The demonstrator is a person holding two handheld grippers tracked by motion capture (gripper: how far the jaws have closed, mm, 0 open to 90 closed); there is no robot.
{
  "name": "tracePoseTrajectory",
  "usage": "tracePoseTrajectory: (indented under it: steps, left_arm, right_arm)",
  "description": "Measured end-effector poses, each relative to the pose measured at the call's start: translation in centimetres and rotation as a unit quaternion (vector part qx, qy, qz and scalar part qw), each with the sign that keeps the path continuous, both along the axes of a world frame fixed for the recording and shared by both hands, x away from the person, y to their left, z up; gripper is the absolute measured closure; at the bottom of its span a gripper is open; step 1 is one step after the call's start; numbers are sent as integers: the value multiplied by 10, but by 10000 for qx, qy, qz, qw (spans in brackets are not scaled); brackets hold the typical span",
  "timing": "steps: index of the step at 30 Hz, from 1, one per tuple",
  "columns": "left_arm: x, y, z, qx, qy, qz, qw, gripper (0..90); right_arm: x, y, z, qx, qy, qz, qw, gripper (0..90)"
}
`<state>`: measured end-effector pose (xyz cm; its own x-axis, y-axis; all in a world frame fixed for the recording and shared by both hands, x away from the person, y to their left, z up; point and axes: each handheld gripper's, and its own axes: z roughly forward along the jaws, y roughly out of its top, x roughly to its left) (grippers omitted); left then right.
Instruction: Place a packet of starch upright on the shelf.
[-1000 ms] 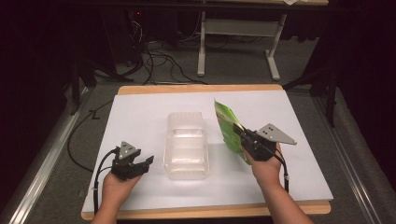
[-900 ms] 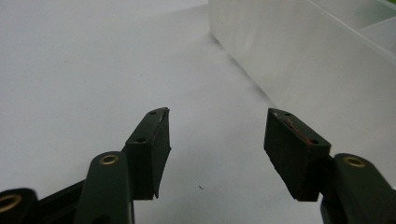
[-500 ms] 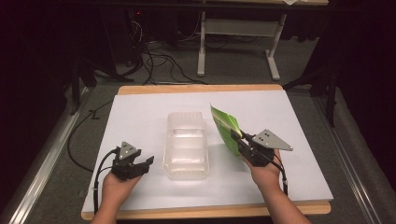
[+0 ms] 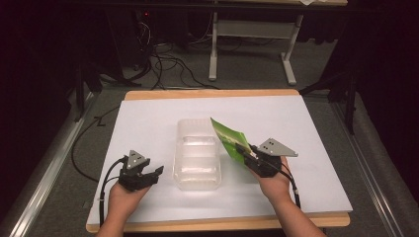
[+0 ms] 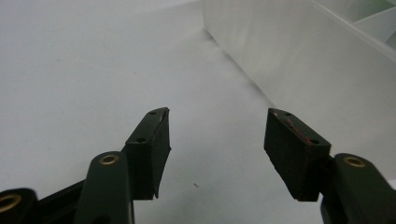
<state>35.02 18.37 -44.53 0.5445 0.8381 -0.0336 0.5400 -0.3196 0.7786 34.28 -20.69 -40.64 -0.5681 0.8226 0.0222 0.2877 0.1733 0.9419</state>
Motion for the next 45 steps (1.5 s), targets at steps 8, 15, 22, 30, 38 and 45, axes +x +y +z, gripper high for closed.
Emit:
tracePoseTrajectory:
  steps: [8,15,22,30,38,45]
  left_arm:
    - [1,-1,-1,42,9,-18,10000,412]
    - [-1,1,2,3,-13,-3,10000,412]
    - [-1,4,2,-25,-46,-7,10000,412]
    - [-2,1,2,-5,-42,-52,10000,412]
    - [-1,0,2,27,-15,-62,10000,412]
    - [-1,1,2,-22,-35,-44,10000,412]
  right_arm:
    - [1,-11,15,423,-167,-353,9983,900]
    - [11,-21,26,745,-343,-663,9944,900]
    - [6,-6,15,486,-394,-539,9966,896]
    - [-5,-8,7,402,-192,-499,9978,748]
    - [4,-5,3,452,-45,-499,9977,674]
    - [10,-7,4,715,128,-269,9970,640]
